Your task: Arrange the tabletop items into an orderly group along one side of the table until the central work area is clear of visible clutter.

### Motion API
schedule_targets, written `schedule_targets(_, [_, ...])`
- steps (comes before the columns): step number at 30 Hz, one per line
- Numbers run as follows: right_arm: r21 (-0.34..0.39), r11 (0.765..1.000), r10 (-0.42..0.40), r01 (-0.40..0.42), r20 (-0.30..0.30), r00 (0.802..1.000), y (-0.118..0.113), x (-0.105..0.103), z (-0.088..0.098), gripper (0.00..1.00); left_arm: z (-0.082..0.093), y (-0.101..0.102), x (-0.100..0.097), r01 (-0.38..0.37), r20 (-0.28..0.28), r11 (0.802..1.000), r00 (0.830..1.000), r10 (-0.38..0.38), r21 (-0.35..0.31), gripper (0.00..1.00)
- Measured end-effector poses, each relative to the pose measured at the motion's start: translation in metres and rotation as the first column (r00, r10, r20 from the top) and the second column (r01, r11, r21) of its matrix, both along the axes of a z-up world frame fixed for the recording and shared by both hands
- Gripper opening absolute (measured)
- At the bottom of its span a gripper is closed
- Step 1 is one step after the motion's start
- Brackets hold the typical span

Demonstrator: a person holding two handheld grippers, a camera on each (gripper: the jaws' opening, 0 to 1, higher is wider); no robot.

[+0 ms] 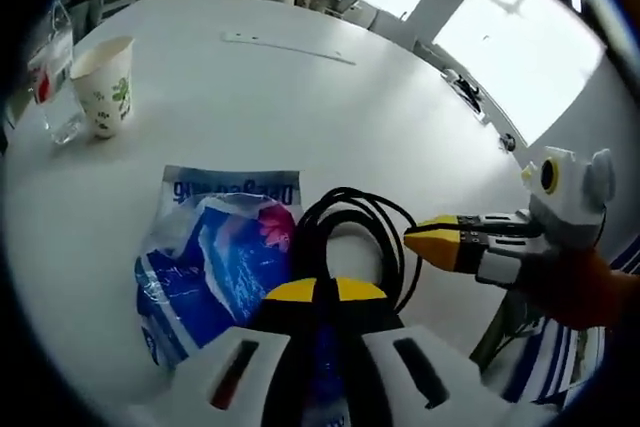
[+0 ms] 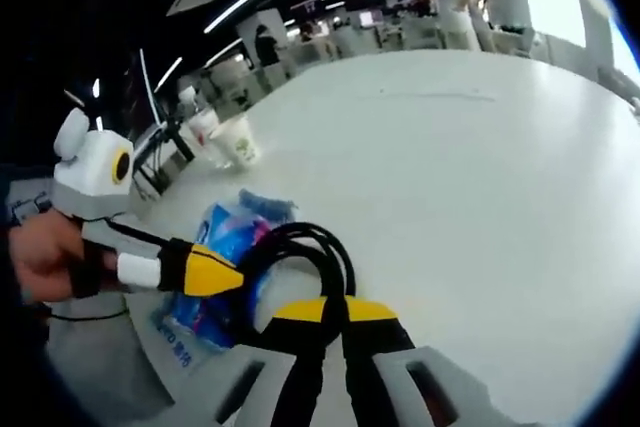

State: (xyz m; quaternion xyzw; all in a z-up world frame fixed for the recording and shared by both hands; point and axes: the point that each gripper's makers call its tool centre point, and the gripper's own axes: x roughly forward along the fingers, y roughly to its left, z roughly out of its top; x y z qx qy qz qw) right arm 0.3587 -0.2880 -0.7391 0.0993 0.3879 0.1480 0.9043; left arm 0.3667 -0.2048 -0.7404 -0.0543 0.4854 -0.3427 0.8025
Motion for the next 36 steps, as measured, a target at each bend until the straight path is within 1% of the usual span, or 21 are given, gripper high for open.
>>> schedule_targets(8, [-0.004,0.999,-0.054,0.055,0.020,0.998,-0.022,0.006,0.005,0.00,0.007,-0.022,0.005,0.012,0.009,1.000,1.000,-0.012,-0.027,0.00])
schedule_targets(12, [-0.009,0.997,-0.072,0.072,0.030,0.997,-0.035,0.011,0.007,0.00,0.005,-0.033,0.006,0.029,0.010,0.999,1.000,-0.029,-0.035,0.00])
schedule_targets(16, [-0.021,0.997,-0.077,0.078,0.033,0.996,-0.042,0.015,0.007,0.00,0.002,-0.041,0.007,0.011,-0.002,0.999,1.000,-0.011,-0.050,0.00])
schedule_targets(22, [-0.040,0.995,-0.090,0.092,0.038,0.995,-0.054,0.024,0.007,0.00,0.001,-0.054,0.006,0.017,-0.015,0.998,1.000,-0.018,-0.054,0.00])
schedule_targets(26, [-0.047,0.994,-0.092,0.094,0.043,0.995,-0.061,0.029,0.009,0.00,-0.001,-0.060,0.008,0.012,-0.022,0.998,1.000,-0.013,-0.057,0.00])
schedule_targets(32, [-0.051,0.994,-0.093,0.095,0.040,0.995,-0.067,0.032,0.009,0.00,-0.001,-0.068,0.007,0.024,-0.023,0.998,0.999,-0.026,-0.056,0.00])
schedule_targets(36, [-0.050,0.994,-0.092,0.094,0.036,0.995,-0.067,0.034,0.007,0.00,-0.005,-0.067,0.006,0.020,-0.029,0.999,0.999,-0.022,-0.049,0.01])
